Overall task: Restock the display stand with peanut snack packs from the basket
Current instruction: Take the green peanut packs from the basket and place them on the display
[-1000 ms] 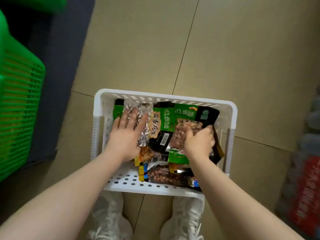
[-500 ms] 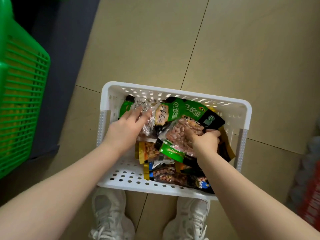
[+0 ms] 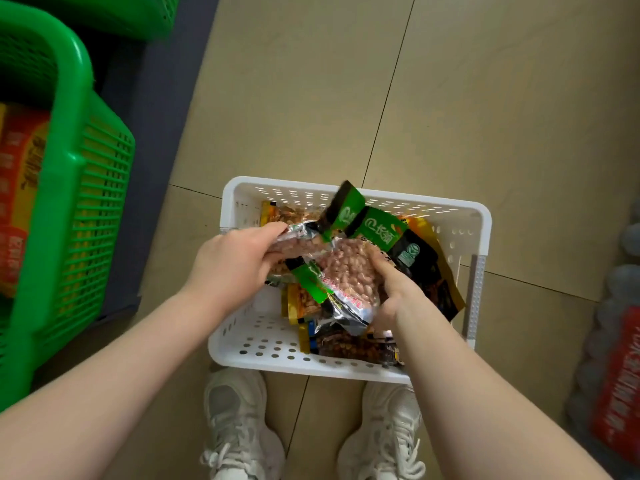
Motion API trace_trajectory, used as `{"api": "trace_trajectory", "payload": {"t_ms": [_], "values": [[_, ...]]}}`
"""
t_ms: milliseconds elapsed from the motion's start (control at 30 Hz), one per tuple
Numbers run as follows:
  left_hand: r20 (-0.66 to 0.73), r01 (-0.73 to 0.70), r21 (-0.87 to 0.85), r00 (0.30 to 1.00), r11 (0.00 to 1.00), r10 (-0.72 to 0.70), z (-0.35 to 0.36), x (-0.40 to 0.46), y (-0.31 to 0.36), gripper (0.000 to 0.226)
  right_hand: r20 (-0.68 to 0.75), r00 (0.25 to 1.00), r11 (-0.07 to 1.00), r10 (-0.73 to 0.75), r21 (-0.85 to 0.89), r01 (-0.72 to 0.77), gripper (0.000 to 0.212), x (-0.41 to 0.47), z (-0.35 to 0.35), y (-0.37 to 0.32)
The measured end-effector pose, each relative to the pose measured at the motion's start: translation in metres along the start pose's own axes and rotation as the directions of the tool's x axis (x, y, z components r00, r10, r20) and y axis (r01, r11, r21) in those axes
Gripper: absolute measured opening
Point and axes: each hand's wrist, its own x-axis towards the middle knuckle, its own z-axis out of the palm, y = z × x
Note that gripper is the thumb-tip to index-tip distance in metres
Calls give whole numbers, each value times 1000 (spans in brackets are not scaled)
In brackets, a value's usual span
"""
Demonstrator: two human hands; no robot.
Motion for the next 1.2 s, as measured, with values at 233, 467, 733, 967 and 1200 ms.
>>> {"api": "trace_trajectory", "payload": {"t_ms": [233, 467, 733, 967, 1200], "values": [[140, 359, -272, 933, 893, -333, -50, -48, 34, 21, 112, 799, 570, -591, -643, 512, 54, -87, -20, 15], [98, 428, -303, 903, 851, -419, -194, -106, 113, 29, 307, 641, 100, -703, -850, 517, 39, -302, -48, -24], [-242, 388, -263, 860, 884, -449, -419, -217, 206, 31, 501, 368, -95, -783, -681, 726, 35, -566, -39, -61], [-569, 410, -417, 578, 811, -585, -557, -355, 250, 46, 786, 122, -210, -606, -306, 929, 37, -745, 21, -18], [-780, 286, -585, 57, 759, -623, -648, -508, 240, 49, 953, -63, -85, -297, 40, 996, 36, -878, 95, 96]]}}
